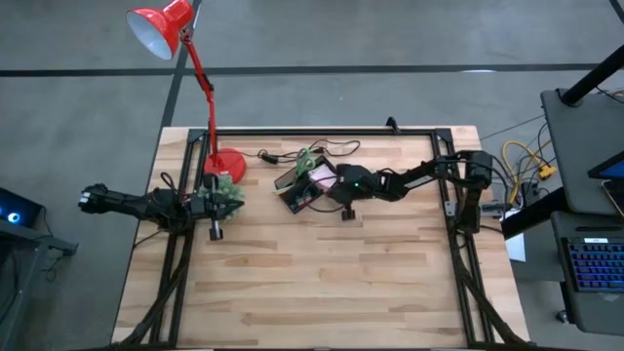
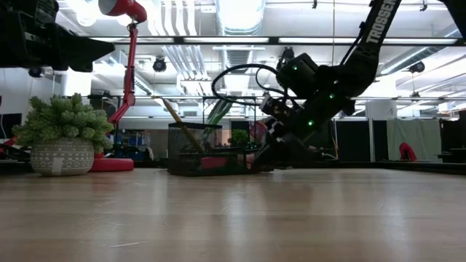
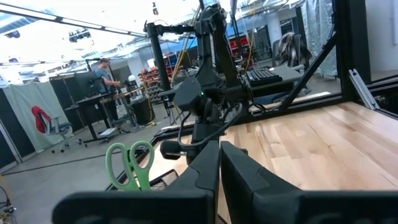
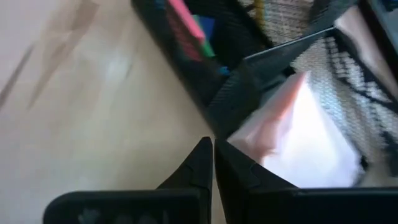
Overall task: Pick and place office supplies into organizer
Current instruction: Put the light pink sticky notes into the black desk organizer, then return to Home Position
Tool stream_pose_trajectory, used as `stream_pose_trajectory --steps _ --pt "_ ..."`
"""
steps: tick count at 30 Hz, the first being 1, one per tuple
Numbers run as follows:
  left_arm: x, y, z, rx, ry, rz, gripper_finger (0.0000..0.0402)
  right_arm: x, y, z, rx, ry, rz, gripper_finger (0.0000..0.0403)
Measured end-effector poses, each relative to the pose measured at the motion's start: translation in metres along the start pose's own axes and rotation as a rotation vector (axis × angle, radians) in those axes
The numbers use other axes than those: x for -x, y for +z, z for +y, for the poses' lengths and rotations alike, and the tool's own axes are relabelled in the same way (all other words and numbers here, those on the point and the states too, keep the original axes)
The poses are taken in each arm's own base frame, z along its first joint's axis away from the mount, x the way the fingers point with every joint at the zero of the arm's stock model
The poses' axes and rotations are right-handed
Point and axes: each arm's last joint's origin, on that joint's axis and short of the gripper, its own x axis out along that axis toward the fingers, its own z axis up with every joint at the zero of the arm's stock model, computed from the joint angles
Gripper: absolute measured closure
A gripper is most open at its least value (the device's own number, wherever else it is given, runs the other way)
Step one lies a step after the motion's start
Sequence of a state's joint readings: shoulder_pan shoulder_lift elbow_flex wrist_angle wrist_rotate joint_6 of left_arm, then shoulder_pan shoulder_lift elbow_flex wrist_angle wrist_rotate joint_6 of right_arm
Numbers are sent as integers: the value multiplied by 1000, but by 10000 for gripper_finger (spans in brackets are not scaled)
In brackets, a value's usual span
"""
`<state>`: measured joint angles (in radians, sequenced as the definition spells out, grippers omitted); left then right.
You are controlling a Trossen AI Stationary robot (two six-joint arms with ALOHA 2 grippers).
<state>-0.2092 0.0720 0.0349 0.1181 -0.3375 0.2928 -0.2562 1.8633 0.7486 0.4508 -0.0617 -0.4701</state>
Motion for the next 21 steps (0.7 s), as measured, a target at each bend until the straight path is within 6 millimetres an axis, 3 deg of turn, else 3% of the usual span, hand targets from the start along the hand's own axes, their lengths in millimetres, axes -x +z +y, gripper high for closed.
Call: stream_pose_trajectory --steps 9,16,21 --pt "0 0 0 0 0 1 402 0 3 -16 -7 -155 10 394" --pt "0 0 0 0 -1 1 402 3 4 -15 -14 -141 19 394" --pt "0 0 0 0 -1 0 402 16 13 -14 -81 -119 34 394"
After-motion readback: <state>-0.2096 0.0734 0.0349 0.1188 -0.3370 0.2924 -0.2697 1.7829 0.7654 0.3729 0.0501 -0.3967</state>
